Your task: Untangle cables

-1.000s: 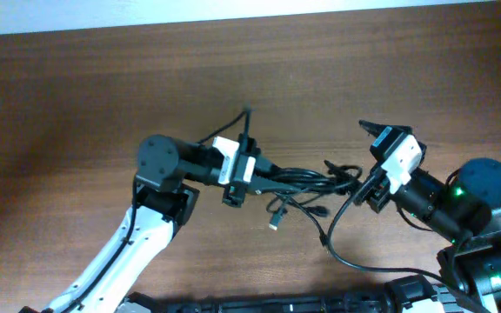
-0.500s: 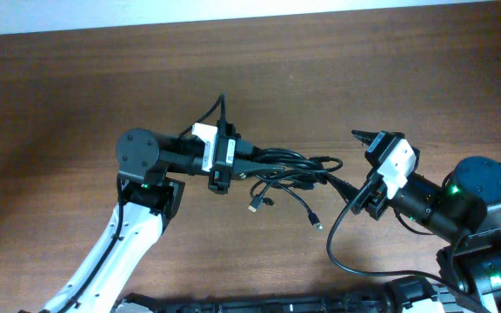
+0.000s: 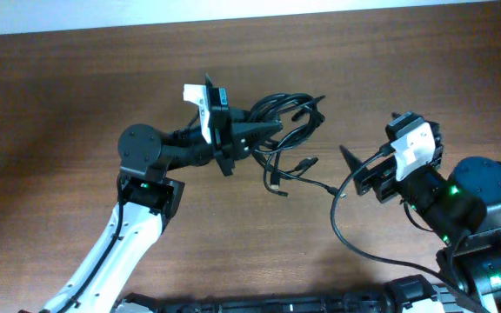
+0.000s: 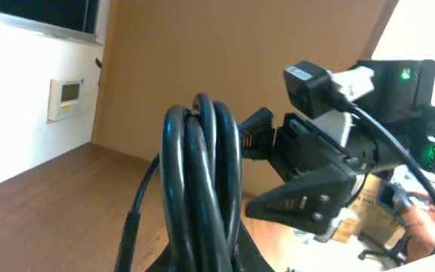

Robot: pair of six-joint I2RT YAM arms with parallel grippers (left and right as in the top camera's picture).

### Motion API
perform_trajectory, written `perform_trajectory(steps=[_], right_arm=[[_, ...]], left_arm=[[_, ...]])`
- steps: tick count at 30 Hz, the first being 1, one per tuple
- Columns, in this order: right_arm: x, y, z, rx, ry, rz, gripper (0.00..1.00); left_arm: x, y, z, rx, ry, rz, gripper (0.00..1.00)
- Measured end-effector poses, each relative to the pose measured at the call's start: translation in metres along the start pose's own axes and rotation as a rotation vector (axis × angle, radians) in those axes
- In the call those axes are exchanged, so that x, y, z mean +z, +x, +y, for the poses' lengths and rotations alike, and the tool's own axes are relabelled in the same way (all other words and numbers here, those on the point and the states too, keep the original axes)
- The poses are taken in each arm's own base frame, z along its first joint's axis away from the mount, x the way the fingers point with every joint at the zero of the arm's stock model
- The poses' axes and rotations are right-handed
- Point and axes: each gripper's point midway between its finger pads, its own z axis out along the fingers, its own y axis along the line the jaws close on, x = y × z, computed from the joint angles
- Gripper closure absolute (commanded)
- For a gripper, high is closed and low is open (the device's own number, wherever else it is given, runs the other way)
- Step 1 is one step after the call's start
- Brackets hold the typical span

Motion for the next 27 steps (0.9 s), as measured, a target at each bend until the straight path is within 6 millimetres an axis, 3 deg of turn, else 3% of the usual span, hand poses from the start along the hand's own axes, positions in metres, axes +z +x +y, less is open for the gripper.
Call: perform_trajectory(steps=[3,7,13,18,27], right_arm=[[-0.001,-0.012,0.014,-0.005,-0.086,-0.057,0.05],[0.002,-0.016,0.018,-0.009,-0.116,-0.072,0.05],[0.017,-0.012,0.002,0.003,-0.041,-0.042,0.05],[0.016,-0.026,-0.008,-0.008,0.011,-0.095,0.05],[0.016,-0.030,-0.013,-0.010,0.050,-0.106,0.05]], left_arm=[[0.001,0.000,-0.001,-0.038,0.000,-0.002,1.00],[0.015,0.007,-0.018,-0.061,0.057,0.013,1.00],[0.027,0.012,-0.034,-0.072,0.101,0.023,1.00],[0.027,0.012,-0.034,-0.090,0.101,0.024,1.00],[0.026,0.011,-0.043,-0.063,0.151,0.031,1.00]])
